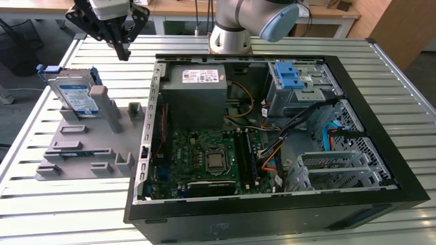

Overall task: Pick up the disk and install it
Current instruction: 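Reach for the disk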

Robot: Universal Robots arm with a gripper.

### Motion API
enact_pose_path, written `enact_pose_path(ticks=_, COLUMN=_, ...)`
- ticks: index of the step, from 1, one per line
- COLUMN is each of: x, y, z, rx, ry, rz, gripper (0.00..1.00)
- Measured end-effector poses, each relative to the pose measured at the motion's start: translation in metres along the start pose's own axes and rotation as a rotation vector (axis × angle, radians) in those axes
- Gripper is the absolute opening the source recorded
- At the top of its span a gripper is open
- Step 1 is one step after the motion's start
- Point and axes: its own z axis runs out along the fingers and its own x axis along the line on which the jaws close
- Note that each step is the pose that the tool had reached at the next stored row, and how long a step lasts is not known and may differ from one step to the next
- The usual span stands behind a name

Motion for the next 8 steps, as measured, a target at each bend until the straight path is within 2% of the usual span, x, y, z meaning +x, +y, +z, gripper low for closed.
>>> enact_pose_path(ticks=3, x=0.0037, y=-0.0004, z=0.0022, rx=0.0002, ry=0.0026, rz=0.0, gripper=0.11)
enact_pose_path(ticks=8, x=0.0046, y=-0.0005, z=0.0025, rx=0.0001, ry=0.0028, rz=0.0, gripper=0.11)
